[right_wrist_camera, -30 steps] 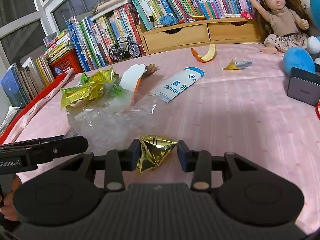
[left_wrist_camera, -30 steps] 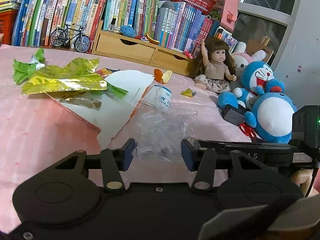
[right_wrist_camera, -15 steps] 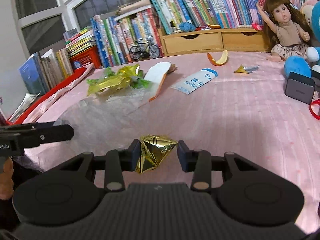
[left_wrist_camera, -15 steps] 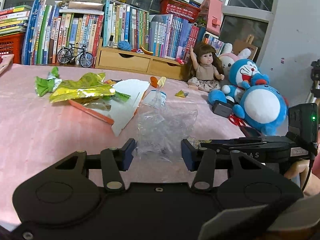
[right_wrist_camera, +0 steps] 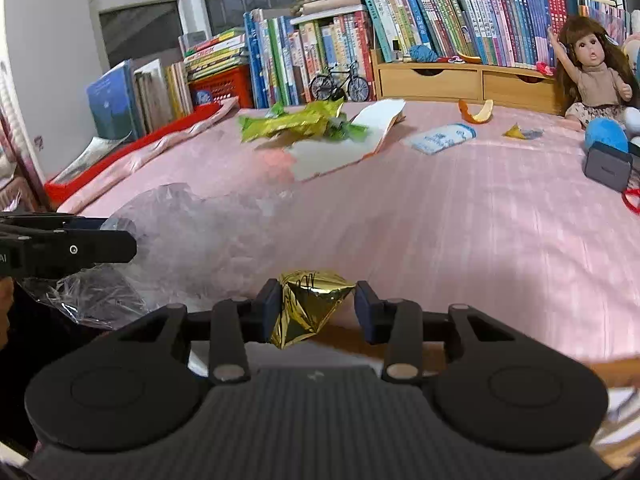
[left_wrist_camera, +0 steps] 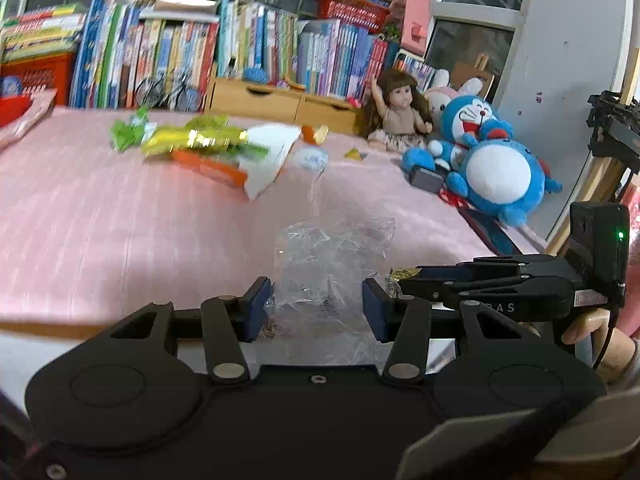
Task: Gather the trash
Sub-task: 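Carry foil wrapper and plastic bag down into the bin and open both grippers, then move both tools back over the bed toward the yellow bag and tissue packet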
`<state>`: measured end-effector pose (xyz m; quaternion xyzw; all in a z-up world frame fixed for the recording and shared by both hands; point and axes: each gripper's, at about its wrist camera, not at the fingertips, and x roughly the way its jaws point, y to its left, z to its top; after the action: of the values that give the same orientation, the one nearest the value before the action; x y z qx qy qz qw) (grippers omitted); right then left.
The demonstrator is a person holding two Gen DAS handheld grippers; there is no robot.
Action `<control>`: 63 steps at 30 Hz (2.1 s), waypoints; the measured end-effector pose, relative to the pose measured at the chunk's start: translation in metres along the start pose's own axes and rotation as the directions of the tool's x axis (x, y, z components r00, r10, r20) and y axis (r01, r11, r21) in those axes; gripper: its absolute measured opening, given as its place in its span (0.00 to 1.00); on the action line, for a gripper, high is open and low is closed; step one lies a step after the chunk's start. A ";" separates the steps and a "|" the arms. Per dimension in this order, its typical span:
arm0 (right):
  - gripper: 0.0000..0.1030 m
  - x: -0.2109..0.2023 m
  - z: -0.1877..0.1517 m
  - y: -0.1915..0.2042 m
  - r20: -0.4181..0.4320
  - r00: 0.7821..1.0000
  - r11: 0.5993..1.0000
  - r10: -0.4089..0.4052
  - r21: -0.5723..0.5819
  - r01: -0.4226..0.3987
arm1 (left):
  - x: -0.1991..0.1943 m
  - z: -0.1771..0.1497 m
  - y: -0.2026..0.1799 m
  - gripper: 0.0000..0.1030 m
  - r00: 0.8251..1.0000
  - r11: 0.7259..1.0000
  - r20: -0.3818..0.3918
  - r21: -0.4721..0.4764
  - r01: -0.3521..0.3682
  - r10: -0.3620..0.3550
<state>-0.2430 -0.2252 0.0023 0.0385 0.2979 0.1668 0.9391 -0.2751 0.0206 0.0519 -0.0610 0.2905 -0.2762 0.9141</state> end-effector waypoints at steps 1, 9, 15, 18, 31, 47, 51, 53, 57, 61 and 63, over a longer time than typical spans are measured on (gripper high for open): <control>0.44 -0.002 -0.007 0.004 -0.008 1.000 1.000 0.005 -0.004 -0.005 | -0.004 -0.008 -0.001 0.46 1.000 1.000 -0.014 -0.006 0.001 -0.001; 0.45 0.004 -0.067 0.029 -0.145 0.989 0.998 -0.018 -0.065 0.009 | -0.001 -0.067 -0.001 0.46 0.985 0.996 -0.163 -0.060 -0.063 0.052; 0.45 0.018 -0.097 0.038 -0.220 0.975 0.996 -0.031 -0.086 0.012 | 0.013 -0.089 0.001 0.46 0.964 0.994 -0.257 -0.060 -0.093 0.075; 0.45 0.025 -0.105 0.040 -0.242 0.970 0.996 -0.038 -0.092 0.016 | 0.025 -0.093 0.004 0.46 0.945 0.990 -0.313 -0.071 -0.120 0.093; 0.48 0.044 -0.120 0.043 -0.294 0.954 0.992 -0.058 -0.121 0.023 | 0.064 -0.110 0.007 0.47 0.900 0.984 -0.424 -0.087 -0.154 0.103; 0.57 0.047 -0.119 0.040 -0.292 0.955 0.993 -0.049 -0.120 0.015 | 0.071 -0.110 0.004 0.59 0.891 0.981 -0.434 -0.073 -0.181 0.132; 0.64 0.046 -0.120 0.041 -0.288 0.956 0.993 -0.051 -0.120 0.017 | 0.071 -0.110 0.003 0.67 0.894 0.980 -0.427 -0.073 -0.186 0.138; 0.67 0.045 -0.120 0.042 -0.288 0.956 0.993 -0.050 -0.116 0.018 | 0.071 -0.109 0.003 0.68 0.895 0.979 -0.423 -0.075 -0.188 0.140; 0.71 0.044 -0.120 0.041 -0.288 0.956 0.994 -0.047 -0.110 0.016 | 0.070 -0.107 0.004 0.69 0.897 0.978 -0.418 -0.076 -0.195 0.147; 0.72 0.043 -0.118 0.040 -0.282 0.958 0.994 -0.049 -0.107 0.019 | 0.070 -0.106 0.003 0.69 0.900 0.977 -0.408 -0.070 -0.200 0.155; 0.72 0.041 -0.116 0.038 -0.276 0.960 0.994 -0.051 -0.104 0.022 | 0.069 -0.104 0.003 0.69 0.902 0.977 -0.401 -0.065 -0.201 0.158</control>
<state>-0.2887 -0.1783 -0.1089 -0.0379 0.4187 0.1679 0.8916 -0.2861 -0.0090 -0.0688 -0.0252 0.4869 -0.1817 0.8540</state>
